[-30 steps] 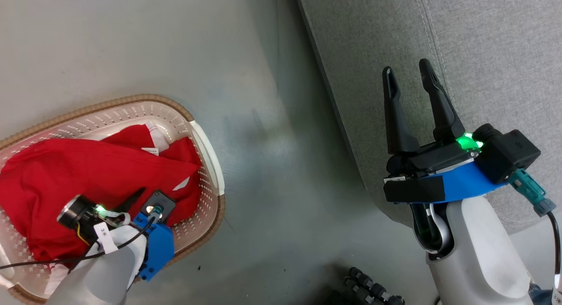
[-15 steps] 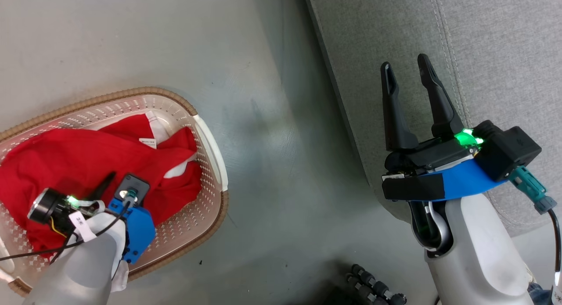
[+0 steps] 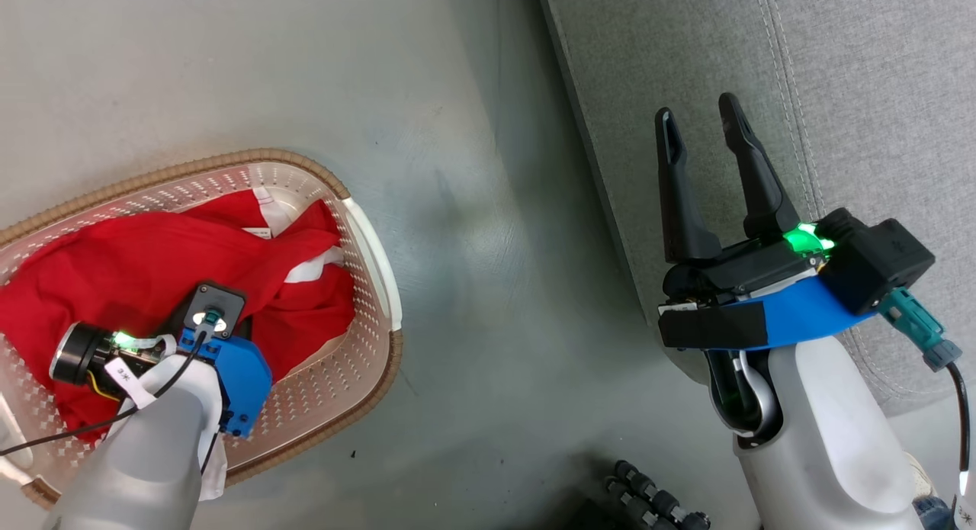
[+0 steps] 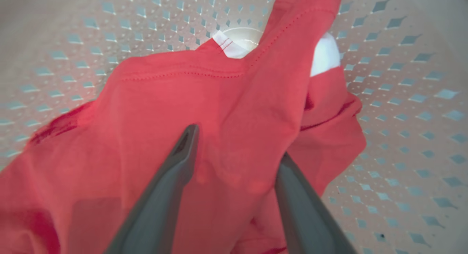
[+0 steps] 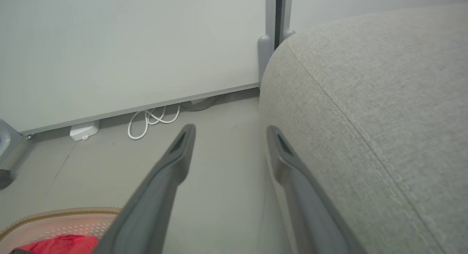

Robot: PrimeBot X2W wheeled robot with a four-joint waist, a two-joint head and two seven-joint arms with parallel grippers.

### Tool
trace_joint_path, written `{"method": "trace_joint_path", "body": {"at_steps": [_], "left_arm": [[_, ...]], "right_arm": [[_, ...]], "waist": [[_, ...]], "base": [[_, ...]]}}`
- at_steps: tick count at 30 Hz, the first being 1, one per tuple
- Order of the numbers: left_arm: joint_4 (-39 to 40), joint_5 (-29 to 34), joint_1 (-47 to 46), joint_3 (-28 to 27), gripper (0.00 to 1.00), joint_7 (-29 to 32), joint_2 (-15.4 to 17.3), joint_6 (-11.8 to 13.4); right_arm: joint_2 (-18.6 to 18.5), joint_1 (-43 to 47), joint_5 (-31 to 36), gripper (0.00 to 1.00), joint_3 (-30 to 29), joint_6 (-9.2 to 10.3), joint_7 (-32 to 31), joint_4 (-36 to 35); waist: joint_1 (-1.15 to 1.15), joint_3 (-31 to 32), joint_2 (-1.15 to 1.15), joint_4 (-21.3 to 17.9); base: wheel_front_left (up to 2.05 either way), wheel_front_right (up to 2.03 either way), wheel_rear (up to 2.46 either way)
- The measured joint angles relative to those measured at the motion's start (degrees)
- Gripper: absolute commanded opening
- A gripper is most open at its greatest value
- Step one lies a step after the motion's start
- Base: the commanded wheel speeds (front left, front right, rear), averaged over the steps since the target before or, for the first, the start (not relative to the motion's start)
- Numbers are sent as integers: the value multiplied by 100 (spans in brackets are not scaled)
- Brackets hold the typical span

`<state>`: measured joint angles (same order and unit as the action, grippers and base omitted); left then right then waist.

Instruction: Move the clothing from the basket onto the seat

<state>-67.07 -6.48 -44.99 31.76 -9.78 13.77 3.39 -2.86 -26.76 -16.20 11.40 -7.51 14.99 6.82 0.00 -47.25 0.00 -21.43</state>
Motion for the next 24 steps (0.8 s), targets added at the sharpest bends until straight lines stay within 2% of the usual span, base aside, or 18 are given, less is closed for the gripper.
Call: {"method": "trace_joint_path", "body": {"at_steps": [1, 2, 8, 16, 24], "left_arm": [[-23, -27, -9, -15, 64, -19, -3, 0], [-46, -62, -19, -27, 0, -24, -4, -1], [-112, -356, -29, -209, 0, -162, -104, -100], [-287, -472, 121, -187, 0, -269, -243, -180], [-392, -612, 443, -156, 0, -390, -577, -252]], "right_arm": [[0, 0, 0, 100, 13, 0, 0, 2], [0, 0, 1, 100, 26, 0, 0, 3], [0, 4, 24, 100, 59, 0, 0, 49], [0, 43, 157, 100, 47, 0, 10, 159], [3, 263, 417, 100, -89, 0, 13, 392]], "waist": [[0, 10, 0, 5], [0, 20, 0, 7], [0, 147, 0, 41], [0, 544, 0, 173], [-1, 1187, 0, 396]], "base": [[0, 0, 0], [0, 0, 0], [0, 0, 0], [0, 0, 0], [0, 0, 0]]}}
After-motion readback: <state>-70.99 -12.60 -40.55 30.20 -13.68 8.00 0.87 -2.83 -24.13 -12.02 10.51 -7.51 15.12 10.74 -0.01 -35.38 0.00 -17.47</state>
